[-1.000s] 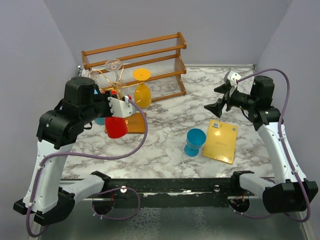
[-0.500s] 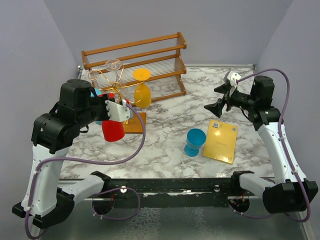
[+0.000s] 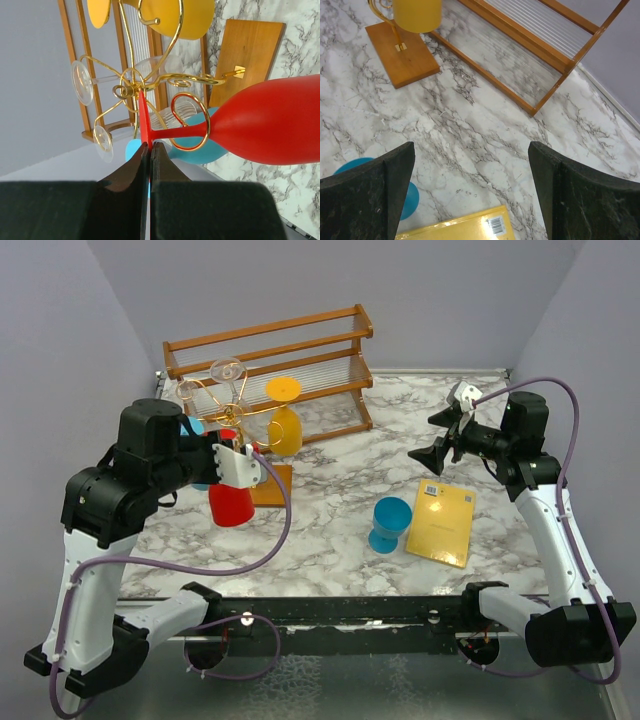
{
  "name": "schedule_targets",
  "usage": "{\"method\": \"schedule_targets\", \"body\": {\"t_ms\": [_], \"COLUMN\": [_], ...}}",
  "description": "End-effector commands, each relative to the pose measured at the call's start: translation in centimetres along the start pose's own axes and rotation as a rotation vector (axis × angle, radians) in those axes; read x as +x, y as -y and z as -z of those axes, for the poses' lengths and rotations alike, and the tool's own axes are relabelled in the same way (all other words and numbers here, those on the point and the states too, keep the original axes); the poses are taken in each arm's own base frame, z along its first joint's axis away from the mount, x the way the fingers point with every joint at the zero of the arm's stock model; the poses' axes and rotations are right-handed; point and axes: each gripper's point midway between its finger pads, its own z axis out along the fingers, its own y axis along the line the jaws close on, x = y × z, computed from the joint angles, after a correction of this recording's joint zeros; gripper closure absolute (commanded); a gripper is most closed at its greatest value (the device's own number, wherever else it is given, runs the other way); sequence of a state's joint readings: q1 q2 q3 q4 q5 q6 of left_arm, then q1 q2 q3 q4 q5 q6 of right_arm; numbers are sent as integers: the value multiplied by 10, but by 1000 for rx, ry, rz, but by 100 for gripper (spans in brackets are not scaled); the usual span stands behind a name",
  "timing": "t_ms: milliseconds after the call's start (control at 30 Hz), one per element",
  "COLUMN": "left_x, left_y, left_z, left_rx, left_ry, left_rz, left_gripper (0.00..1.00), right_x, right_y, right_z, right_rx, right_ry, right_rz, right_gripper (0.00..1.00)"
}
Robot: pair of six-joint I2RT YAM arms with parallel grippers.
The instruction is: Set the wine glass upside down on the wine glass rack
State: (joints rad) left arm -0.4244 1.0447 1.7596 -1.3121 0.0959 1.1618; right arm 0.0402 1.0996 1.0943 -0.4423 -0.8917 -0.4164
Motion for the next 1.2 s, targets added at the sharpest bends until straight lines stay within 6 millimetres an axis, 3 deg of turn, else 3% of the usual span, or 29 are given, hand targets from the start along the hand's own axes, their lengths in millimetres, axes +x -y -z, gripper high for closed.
{"method": "schedule_targets", "body": {"t_ms": [0,533,767,1167], "left_x": [-13,-14,-14,-19], "left_y": [-3,5,13,24], "left_z": [-3,-30,-30,-24], "left_rx": [3,65,89,126], "left_ry": [68,88,92,125], "left_rz": [-14,-16,-8,3], "left_gripper": [100,100,100,88], "right_x": [-2,-1,0,2], "right_y": [3,3,3,4], "right_z": [-2,-1,-2,-3], "right_rx": [3,9,8,7], "right_ry": [11,10,9,4], "right_rz": [29,39,39,33], "right_gripper": [5,5,5,5]}}
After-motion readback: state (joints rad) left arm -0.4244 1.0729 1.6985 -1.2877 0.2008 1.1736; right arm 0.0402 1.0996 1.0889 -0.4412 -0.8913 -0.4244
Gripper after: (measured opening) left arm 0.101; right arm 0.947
